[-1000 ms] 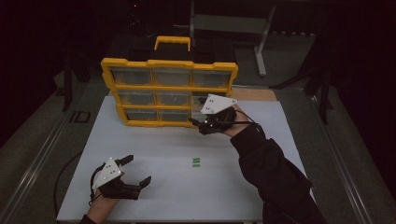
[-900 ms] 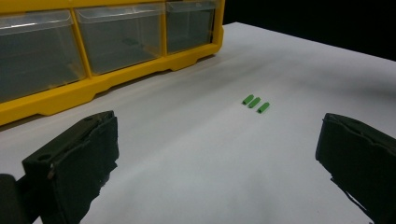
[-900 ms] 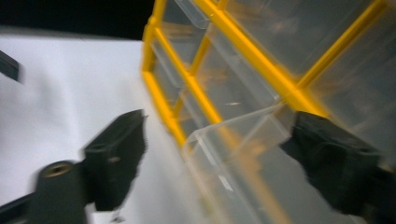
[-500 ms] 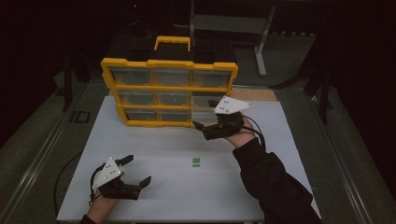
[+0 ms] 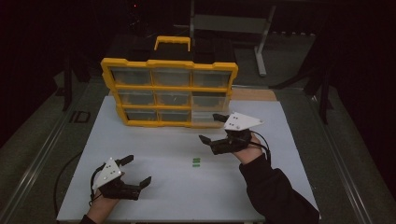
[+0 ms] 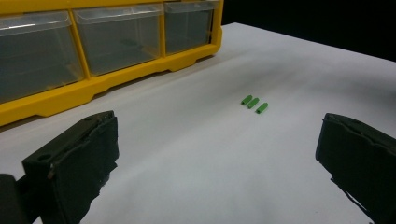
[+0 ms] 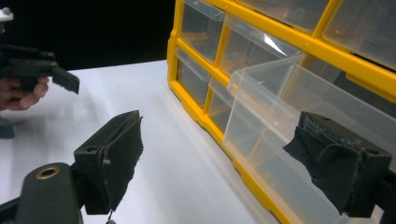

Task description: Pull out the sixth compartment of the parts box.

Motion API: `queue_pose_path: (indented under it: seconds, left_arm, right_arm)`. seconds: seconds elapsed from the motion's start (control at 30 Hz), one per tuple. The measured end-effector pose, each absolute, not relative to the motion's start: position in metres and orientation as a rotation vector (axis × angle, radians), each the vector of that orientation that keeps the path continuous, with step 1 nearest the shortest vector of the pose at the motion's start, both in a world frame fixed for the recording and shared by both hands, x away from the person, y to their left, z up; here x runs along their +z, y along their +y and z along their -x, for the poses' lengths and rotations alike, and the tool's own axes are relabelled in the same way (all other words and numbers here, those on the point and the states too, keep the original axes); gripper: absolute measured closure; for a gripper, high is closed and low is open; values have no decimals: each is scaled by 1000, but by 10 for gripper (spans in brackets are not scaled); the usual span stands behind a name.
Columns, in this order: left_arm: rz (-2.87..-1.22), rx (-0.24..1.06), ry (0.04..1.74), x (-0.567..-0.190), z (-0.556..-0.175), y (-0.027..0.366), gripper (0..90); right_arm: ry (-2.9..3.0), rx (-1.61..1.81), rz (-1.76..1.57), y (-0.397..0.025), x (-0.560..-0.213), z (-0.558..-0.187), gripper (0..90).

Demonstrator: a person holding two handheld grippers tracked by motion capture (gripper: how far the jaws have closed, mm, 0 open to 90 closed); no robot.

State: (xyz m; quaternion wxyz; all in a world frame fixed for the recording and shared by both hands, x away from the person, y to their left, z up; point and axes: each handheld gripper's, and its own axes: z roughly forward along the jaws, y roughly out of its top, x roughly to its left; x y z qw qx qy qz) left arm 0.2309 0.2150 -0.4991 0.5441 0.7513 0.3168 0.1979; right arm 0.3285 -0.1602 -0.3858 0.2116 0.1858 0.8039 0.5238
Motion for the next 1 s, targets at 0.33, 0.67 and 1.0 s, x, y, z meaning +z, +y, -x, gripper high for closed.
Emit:
queue_pose_path:
  seconds: [0.33,0.67,1.0]
  left_arm:
    - [-1785,474,751,-499,-231,215,0]
    - [-1777,475,755,-498,-231,215,0]
    - [-1780,469,747,-498,-230,214,0]
  right_arm:
    - [2236,1474,-546,-178,-405,-303,141]
    - [2237,1487,-569,-190,-428,-287,137]
    - [2252,1478,-573,-201,-450,-272,135]
